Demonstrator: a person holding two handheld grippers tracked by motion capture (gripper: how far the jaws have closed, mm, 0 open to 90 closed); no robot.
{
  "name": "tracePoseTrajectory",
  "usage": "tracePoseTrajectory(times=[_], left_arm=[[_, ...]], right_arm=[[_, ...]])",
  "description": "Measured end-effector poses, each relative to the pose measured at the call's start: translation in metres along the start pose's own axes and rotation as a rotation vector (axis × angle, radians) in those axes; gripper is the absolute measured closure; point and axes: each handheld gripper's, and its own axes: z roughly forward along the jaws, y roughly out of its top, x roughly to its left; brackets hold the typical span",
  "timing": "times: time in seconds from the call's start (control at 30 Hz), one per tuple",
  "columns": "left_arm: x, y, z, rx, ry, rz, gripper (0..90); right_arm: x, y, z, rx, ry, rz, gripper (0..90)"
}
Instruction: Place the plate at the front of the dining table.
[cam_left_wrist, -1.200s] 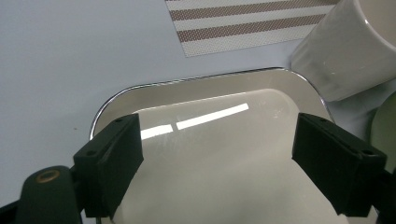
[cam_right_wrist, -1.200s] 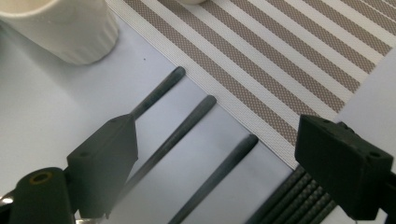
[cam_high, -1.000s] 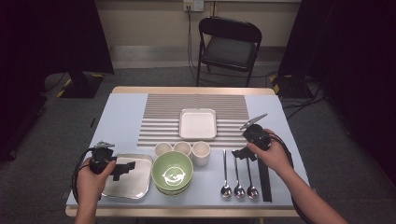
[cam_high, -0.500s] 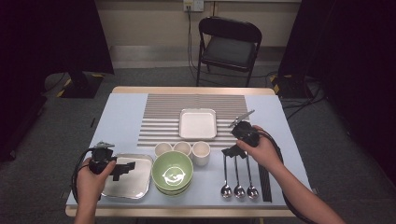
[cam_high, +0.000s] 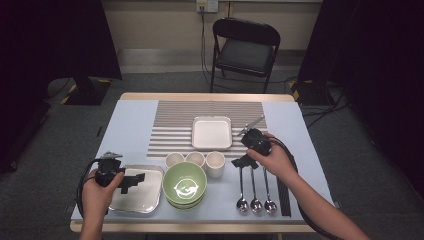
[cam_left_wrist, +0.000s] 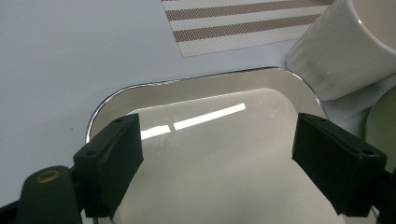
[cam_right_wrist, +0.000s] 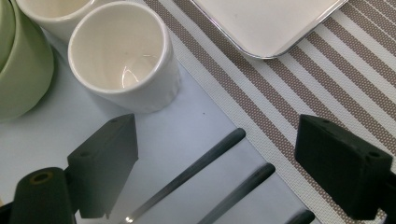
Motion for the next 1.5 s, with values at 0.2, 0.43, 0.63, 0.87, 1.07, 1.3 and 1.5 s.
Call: tracePoseTrajectory(times=[0.2, 0.43, 0.63, 0.87, 1.07, 1.3, 1.5], left_arm=[[-0.001, 0.0, 0.001, 0.002, -0.005, 0.005, 15.8], [-0.001, 0.0, 0.002, 0.003, -0.004, 0.004, 15.8], [-0.002, 0.001, 0.004, 0.007, -0.003, 0.014, 15.7], [-0.003, 0.0, 0.005, 0.009, -0.006, 0.012, 15.7], [-0.003, 0.0, 0.004, 0.006, -0.007, 0.011, 15.7], [-0.003, 0.0, 0.005, 0.007, -0.01, 0.015, 15.8], [-0.003, 0.001, 0.004, 0.006, -0.009, 0.019, 15.7]], right_arm=[[0.005, 0.005, 0.002, 0.002, 0.013, -0.012, 13.0], [0.008, 0.011, 0.005, 0.002, 0.022, -0.031, 13.0], [0.014, 0.018, 0.006, -0.001, 0.03, -0.044, 13.0], [0.02, 0.025, 0.005, -0.006, 0.046, -0.051, 13.0], [0.023, 0.03, 0.006, -0.009, 0.049, -0.061, 13.0], [0.027, 0.033, 0.004, -0.009, 0.05, -0.062, 13.1], [0.032, 0.038, 0.004, -0.011, 0.059, -0.066, 13.1]])
